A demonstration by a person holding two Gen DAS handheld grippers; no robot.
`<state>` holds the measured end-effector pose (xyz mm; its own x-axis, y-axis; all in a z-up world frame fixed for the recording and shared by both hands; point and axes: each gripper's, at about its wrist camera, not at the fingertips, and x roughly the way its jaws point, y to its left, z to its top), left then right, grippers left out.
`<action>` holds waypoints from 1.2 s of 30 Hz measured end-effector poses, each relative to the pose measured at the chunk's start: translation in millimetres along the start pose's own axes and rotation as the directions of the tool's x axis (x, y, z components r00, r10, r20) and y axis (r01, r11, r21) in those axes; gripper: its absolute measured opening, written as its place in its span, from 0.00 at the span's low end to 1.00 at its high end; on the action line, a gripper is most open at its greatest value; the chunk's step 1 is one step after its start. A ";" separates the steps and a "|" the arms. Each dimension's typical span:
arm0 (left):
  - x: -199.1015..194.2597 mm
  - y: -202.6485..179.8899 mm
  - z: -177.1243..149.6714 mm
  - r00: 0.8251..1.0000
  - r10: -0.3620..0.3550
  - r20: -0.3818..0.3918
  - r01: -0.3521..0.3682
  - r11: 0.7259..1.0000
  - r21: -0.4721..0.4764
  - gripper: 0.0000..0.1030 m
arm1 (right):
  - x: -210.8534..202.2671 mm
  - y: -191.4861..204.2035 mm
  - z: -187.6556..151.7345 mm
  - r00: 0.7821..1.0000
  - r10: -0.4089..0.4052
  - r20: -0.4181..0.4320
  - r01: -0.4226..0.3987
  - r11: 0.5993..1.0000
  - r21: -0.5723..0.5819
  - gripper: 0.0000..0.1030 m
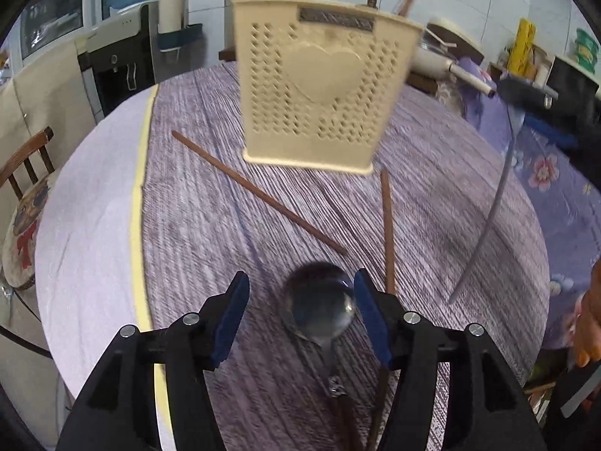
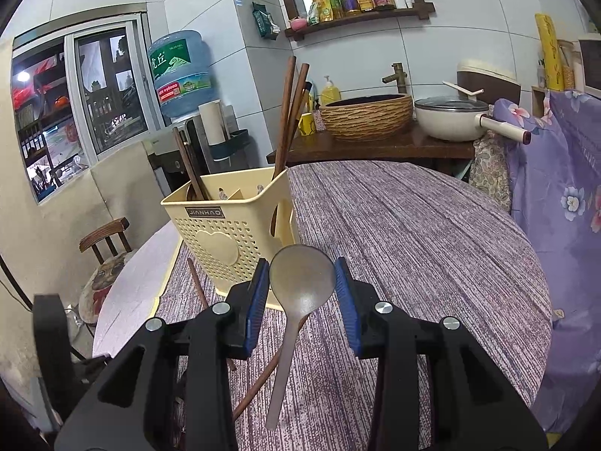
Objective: Organize utensils
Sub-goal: 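Lower the left tool to the table and grasp a steel spoon while the right tool holds its spoon, then lift the steel spoon over the holder with the left tool while the right tool lowers its spoon into it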
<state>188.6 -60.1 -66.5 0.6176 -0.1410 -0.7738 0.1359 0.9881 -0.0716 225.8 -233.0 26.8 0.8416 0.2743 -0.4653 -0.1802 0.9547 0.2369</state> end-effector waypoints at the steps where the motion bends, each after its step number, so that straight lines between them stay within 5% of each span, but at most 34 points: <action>1: 3.1 -0.7 -1.2 1.000 0.010 -0.006 -0.010 1.000 0.002 0.56 | -1.5 -0.4 -0.6 1.000 0.000 0.000 0.000 1.000 0.001 0.35; 7: 5.1 -9.4 -4.9 0.999 0.032 0.002 -0.032 0.999 0.008 0.56 | -3.3 -3.6 -2.9 1.000 -0.004 -0.002 0.004 1.000 0.003 0.35; 11: 9.0 -10.9 -7.9 0.999 0.051 -0.005 -0.051 0.999 0.001 0.45 | -3.2 -3.5 -3.4 1.000 -0.001 -0.002 0.001 1.000 0.005 0.35; 18: 4.6 -2.9 -5.8 1.000 0.011 0.002 -0.011 1.000 -0.027 0.45 | -2.4 -0.5 -3.4 1.000 0.003 -0.002 -0.003 1.000 -0.008 0.35; 36: -68.6 26.4 37.1 0.962 -0.054 0.268 0.074 0.995 -0.064 0.45 | -20.7 21.1 16.8 0.994 0.089 0.065 -0.082 0.992 -0.098 0.35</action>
<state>178.5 -26.7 8.1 0.7942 -0.2056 -0.5719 0.1316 0.9769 -0.1685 213.2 -220.5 55.7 0.8535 0.3500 -0.3860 -0.2979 0.9356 0.1897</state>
